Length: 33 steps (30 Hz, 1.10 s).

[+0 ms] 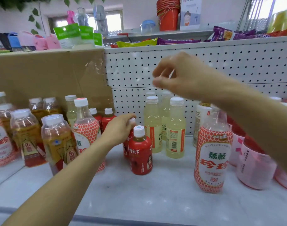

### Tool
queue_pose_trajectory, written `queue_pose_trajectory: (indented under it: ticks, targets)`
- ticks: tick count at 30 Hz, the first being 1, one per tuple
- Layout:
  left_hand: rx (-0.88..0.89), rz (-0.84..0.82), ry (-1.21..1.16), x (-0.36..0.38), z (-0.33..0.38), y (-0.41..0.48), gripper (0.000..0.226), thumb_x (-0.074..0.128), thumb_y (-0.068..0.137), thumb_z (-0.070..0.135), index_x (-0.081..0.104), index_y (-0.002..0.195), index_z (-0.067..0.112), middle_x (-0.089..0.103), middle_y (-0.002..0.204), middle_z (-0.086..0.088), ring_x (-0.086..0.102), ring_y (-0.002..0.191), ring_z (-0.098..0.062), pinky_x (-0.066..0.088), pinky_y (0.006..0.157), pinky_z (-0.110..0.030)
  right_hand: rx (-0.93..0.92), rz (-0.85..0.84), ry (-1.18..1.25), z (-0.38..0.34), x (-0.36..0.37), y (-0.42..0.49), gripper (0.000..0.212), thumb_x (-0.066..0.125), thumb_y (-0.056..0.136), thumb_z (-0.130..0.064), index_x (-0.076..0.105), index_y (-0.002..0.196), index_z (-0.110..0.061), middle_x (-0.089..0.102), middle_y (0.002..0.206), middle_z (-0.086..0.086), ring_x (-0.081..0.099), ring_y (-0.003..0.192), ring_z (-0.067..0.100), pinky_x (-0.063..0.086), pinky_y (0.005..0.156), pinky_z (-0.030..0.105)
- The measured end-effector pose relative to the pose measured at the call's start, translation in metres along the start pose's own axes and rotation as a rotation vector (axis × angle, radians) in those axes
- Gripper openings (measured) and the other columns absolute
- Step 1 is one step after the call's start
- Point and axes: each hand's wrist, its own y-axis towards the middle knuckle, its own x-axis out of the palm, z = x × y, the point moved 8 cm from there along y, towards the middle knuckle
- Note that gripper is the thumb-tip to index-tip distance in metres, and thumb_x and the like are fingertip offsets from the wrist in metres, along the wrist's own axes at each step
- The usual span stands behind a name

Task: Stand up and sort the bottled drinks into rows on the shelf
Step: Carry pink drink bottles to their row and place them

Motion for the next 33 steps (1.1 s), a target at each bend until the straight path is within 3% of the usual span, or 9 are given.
queue_pose_trajectory:
  ticks: [4, 8, 12, 15, 19, 22, 26, 30, 33]
  targets:
    - [0.014, 0.041, 0.1, -0.011, 0.001, -0.023, 0.042, 0.046, 0.103, 0.027, 0.048, 0.145, 0.022, 0.059, 0.137, -0.007, 0.056, 0.122, -0.027, 0.046, 0.098, -0.039, -0.017, -0.252, -0.085, -0.013, 0.074, -0.027, 0.04, 0.063, 0.089, -0.048, 0.06, 0.124, -0.028, 0.054, 0.107, -0.015, 0.053, 0.089, 0.006, 0.043, 0.074, 0.026]
    - [0.091, 0.103, 0.134, -0.024, 0.008, -0.052, 0.048, 0.052, 0.101, 0.022, 0.042, 0.148, 0.02, 0.05, 0.136, -0.004, 0.052, 0.122, -0.024, 0.044, 0.098, -0.037, 0.026, -0.389, -0.101, 0.006, 0.126, -0.03, 0.047, 0.064, 0.087, -0.044, 0.055, 0.13, -0.028, 0.06, 0.126, -0.004, 0.056, 0.106, 0.017, 0.047, 0.083, 0.032]
    - [0.291, 0.552, 0.276, -0.077, 0.025, -0.09, 0.036, 0.062, 0.094, 0.021, 0.06, 0.129, 0.014, 0.057, 0.12, -0.005, 0.051, 0.11, -0.022, 0.039, 0.09, -0.034, 0.006, -0.351, -0.034, 0.012, 0.147, -0.028, 0.049, 0.068, 0.087, -0.04, 0.053, 0.132, -0.025, 0.062, 0.124, -0.002, 0.056, 0.103, 0.018, 0.046, 0.081, 0.032]
    - [0.062, 0.777, 0.321, -0.123, 0.001, -0.092, 0.053, 0.061, 0.093, 0.035, 0.047, 0.14, 0.013, 0.053, 0.13, -0.009, 0.046, 0.119, -0.026, 0.034, 0.099, -0.039, 0.003, -0.323, -0.027, 0.011, 0.154, -0.027, 0.045, 0.067, 0.089, -0.037, 0.053, 0.13, -0.023, 0.062, 0.123, 0.001, 0.058, 0.106, 0.021, 0.049, 0.085, 0.035]
    - [-0.277, 0.425, 0.248, -0.128, -0.039, -0.066, 0.063, 0.046, 0.096, 0.059, 0.039, 0.145, 0.02, 0.064, 0.118, 0.0, 0.052, 0.125, -0.025, 0.02, 0.118, -0.05, 0.014, -0.33, -0.051, 0.012, 0.157, -0.027, 0.04, 0.063, 0.093, -0.035, 0.053, 0.13, -0.023, 0.061, 0.124, 0.003, 0.057, 0.108, 0.023, 0.05, 0.088, 0.038]
    - [-0.274, 0.329, 0.162, -0.134, -0.056, -0.071, 0.063, 0.045, 0.09, 0.069, 0.051, 0.134, 0.024, 0.063, 0.104, 0.01, 0.058, 0.113, -0.02, 0.034, 0.111, -0.057, -0.005, -0.267, -0.151, 0.003, 0.146, -0.028, 0.046, 0.058, 0.095, -0.039, 0.049, 0.137, -0.024, 0.055, 0.13, 0.005, 0.05, 0.119, 0.024, 0.043, 0.094, 0.037]
    - [-0.263, 0.24, 0.014, -0.138, -0.085, -0.093, 0.076, 0.062, 0.079, 0.067, 0.049, 0.14, 0.023, 0.054, 0.137, -0.001, 0.055, 0.122, -0.023, 0.052, 0.096, -0.048, -0.104, -0.124, 0.093, -0.038, 0.127, -0.022, 0.053, 0.061, 0.093, -0.041, 0.046, 0.141, -0.024, 0.053, 0.133, -0.002, 0.048, 0.118, 0.013, 0.041, 0.096, 0.031]
    - [-0.181, 0.214, -0.084, -0.132, -0.105, -0.1, 0.061, 0.066, 0.087, 0.046, 0.041, 0.141, 0.029, 0.055, 0.123, -0.003, 0.061, 0.096, -0.01, 0.052, 0.069, -0.022, 0.015, -0.283, 0.376, -0.064, 0.169, -0.002, 0.074, 0.072, 0.085, -0.043, 0.034, 0.146, -0.025, 0.057, 0.121, -0.007, 0.058, 0.106, 0.009, 0.048, 0.091, 0.029]
    - [-0.109, 0.18, -0.082, -0.134, -0.12, -0.098, 0.052, 0.062, 0.093, 0.041, 0.037, 0.138, 0.032, 0.053, 0.127, -0.001, 0.059, 0.091, -0.004, 0.047, 0.065, -0.016, 0.123, -0.376, 0.486, -0.07, 0.219, 0.006, 0.082, 0.081, 0.078, -0.038, 0.032, 0.142, -0.027, 0.062, 0.123, -0.01, 0.06, 0.109, 0.008, 0.051, 0.096, 0.034]
